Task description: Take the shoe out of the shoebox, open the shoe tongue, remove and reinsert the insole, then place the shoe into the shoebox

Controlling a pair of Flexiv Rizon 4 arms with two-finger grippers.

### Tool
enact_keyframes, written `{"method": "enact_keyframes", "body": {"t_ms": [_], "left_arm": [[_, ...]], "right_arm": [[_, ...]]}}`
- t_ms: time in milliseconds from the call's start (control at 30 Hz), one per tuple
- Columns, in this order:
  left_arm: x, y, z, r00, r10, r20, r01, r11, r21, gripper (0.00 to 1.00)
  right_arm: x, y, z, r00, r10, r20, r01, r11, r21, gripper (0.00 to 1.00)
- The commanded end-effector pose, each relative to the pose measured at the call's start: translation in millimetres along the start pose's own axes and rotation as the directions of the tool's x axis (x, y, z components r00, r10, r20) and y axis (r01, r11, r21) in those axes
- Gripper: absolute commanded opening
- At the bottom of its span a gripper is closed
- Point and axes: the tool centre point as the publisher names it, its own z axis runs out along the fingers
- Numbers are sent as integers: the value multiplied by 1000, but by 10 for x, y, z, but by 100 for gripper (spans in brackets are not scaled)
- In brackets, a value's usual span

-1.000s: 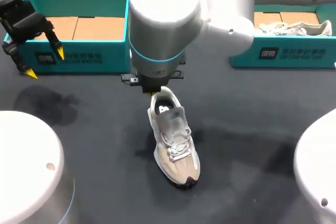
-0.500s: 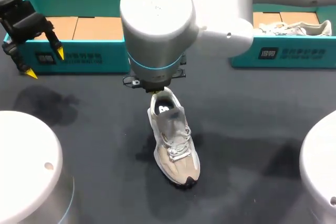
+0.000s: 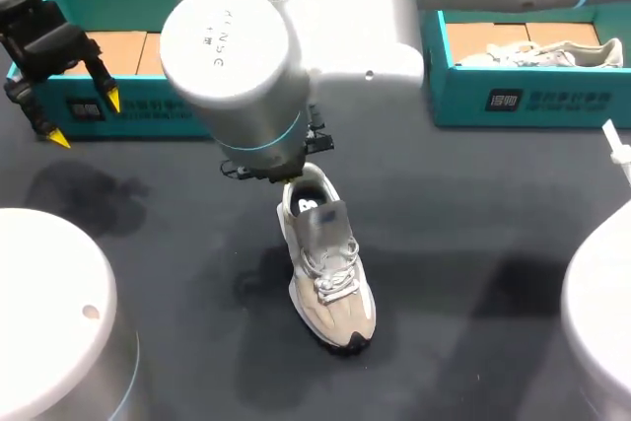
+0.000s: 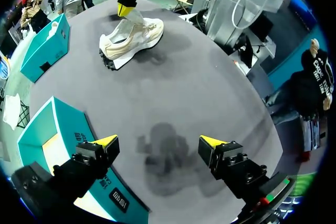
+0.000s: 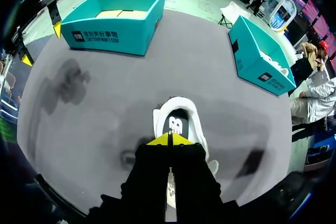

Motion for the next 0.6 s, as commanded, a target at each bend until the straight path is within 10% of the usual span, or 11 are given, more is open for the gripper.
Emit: {"method": "enact_keyframes", "body": {"t_ms": [33,600], "left_arm": [[5,0,-2,1000,0,-1,0,1000,-3,100],[5,0,-2,1000,0,-1,0,1000,-3,100]], "right_arm": [[106,-61,156,994,7,111,-1,999,-50,0],[-192,-99,943,989,-62,135,59,998,23,0]]}}
